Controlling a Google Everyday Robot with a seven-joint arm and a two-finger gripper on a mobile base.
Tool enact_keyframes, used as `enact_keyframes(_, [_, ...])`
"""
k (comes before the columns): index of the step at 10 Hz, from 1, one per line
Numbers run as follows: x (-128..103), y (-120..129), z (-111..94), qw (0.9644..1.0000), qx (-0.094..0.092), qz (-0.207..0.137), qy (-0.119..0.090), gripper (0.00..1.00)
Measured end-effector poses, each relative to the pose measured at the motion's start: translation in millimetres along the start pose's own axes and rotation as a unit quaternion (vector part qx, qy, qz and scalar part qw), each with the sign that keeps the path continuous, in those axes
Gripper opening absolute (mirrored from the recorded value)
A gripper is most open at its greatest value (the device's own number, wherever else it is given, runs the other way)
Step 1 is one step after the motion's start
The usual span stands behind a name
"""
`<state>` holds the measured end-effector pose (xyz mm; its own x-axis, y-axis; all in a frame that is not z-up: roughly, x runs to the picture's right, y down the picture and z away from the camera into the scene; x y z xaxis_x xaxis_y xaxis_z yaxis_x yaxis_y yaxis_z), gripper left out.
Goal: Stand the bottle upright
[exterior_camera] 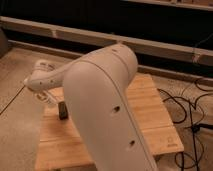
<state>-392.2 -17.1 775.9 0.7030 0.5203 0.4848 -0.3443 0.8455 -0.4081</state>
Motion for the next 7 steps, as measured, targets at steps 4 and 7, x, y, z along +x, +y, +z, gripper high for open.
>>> enact_keyframes(4, [0.0, 6.3, 0.9, 1.0000, -0.005, -0.003, -0.004, 0.00])
enact_keyframes(7, [25.6, -7.4, 10.6, 0.9997, 0.003, 0.011, 0.023, 0.00])
